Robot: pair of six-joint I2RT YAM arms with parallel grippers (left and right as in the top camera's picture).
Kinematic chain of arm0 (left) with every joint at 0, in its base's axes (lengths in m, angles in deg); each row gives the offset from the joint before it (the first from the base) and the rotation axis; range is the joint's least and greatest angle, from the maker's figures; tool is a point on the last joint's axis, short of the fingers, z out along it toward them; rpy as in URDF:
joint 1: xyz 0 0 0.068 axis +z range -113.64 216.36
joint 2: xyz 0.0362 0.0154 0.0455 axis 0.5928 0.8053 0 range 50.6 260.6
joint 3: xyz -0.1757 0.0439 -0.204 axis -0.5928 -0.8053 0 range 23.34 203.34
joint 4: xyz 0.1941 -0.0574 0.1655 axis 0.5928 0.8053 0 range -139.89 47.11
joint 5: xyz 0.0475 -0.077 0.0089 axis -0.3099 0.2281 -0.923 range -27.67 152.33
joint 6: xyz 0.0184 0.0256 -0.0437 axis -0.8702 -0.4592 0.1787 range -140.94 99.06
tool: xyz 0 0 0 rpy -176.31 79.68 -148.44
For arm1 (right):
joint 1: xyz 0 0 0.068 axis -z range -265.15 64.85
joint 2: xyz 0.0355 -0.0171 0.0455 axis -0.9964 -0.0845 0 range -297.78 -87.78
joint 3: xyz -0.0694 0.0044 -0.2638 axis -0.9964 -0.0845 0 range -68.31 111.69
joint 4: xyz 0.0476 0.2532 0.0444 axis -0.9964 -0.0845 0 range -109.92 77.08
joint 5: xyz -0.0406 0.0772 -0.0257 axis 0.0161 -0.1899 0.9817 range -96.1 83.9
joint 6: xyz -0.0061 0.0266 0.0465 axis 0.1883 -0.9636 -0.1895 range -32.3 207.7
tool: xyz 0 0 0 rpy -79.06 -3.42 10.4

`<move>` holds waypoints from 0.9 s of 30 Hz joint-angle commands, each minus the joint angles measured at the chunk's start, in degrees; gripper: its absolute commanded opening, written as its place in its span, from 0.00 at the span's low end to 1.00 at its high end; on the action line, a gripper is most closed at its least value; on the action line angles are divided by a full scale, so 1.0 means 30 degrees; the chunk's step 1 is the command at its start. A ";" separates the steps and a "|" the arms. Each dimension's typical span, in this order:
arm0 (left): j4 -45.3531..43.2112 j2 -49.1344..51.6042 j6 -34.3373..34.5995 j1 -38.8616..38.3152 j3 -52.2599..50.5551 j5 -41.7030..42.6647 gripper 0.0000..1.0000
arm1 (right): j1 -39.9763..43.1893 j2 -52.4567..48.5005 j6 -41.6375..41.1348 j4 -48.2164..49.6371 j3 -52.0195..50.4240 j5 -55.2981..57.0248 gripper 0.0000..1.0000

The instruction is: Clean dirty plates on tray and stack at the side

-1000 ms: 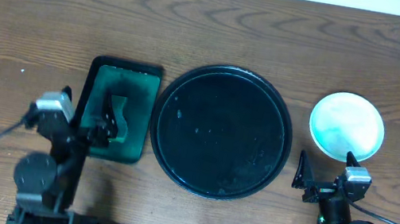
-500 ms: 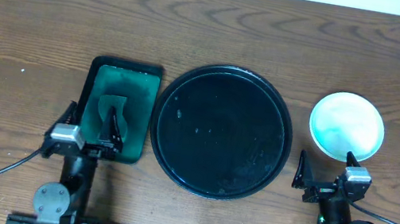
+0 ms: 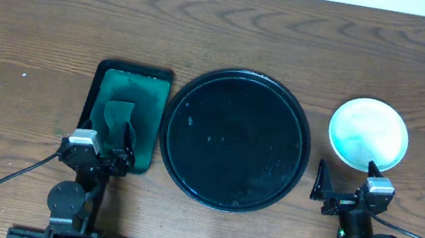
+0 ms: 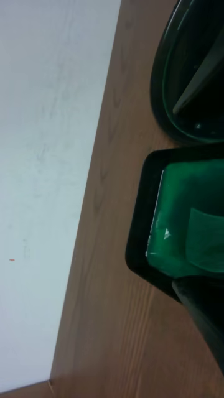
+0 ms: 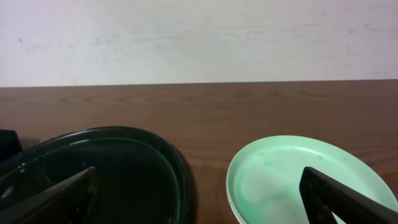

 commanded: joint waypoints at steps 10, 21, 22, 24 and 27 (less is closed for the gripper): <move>0.0969 0.0284 -0.0328 -0.0058 -0.0102 0.0219 0.80 | -0.0189 0.0131 0.0189 -0.0051 -0.0044 0.0087 0.99; 0.0969 0.0284 -0.0328 -0.0058 -0.0109 0.0219 0.80 | -0.0189 0.0131 0.0189 -0.0051 -0.0044 0.0087 0.99; 0.0962 0.0284 -0.0328 -0.0058 -0.0109 0.0219 0.80 | -0.0189 0.0131 0.0189 -0.0051 -0.0044 0.0087 0.99; 0.0969 0.0284 -0.0328 -0.0058 -0.0109 0.0219 0.80 | -0.0189 0.0131 0.0189 -0.0051 -0.0044 0.0087 0.99; 0.0962 0.0284 -0.0328 -0.0058 -0.0109 0.0219 0.80 | -0.0189 0.0131 0.0189 -0.0051 -0.0044 0.0087 0.99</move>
